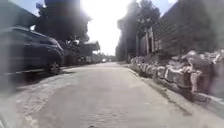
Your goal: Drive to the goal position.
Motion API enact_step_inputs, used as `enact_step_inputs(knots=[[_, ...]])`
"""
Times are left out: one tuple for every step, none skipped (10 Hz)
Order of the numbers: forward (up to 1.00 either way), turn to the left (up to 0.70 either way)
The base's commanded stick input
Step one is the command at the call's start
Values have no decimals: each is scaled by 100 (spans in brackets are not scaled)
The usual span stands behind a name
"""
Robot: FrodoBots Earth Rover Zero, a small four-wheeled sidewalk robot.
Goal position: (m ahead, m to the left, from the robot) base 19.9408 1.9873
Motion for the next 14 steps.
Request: enact_step_inputs(knots=[[70, 0], [70, 0], [70, 0], [70, 0], [70, 0], [70, 0], [70, 0], [70, 0], [70, 0], [70, 0], [70, 0], [70, 0], [70, 0], [70, 0]])
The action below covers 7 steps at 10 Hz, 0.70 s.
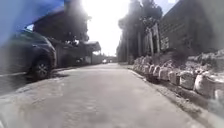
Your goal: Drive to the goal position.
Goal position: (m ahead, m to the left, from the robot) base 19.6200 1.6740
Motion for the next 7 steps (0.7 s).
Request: enact_step_inputs(knots=[[70, 0], [70, 0], [70, 0], [70, 0], [70, 0], [70, 0], [70, 0]])
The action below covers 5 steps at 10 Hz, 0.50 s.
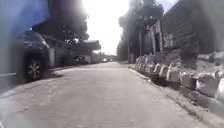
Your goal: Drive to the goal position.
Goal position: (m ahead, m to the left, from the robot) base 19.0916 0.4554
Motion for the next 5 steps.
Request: enact_step_inputs(knots=[[70, 0], [70, 0], [70, 0], [70, 0], [70, 0]])
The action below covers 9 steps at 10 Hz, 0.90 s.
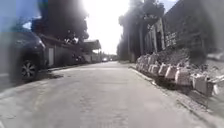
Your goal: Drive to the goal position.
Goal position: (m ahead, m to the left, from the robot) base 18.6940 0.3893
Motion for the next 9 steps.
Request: enact_step_inputs(knots=[[70, 0], [70, 0], [70, 0], [70, 0], [70, 0], [70, 0], [70, 0], [70, 0], [70, 0]])
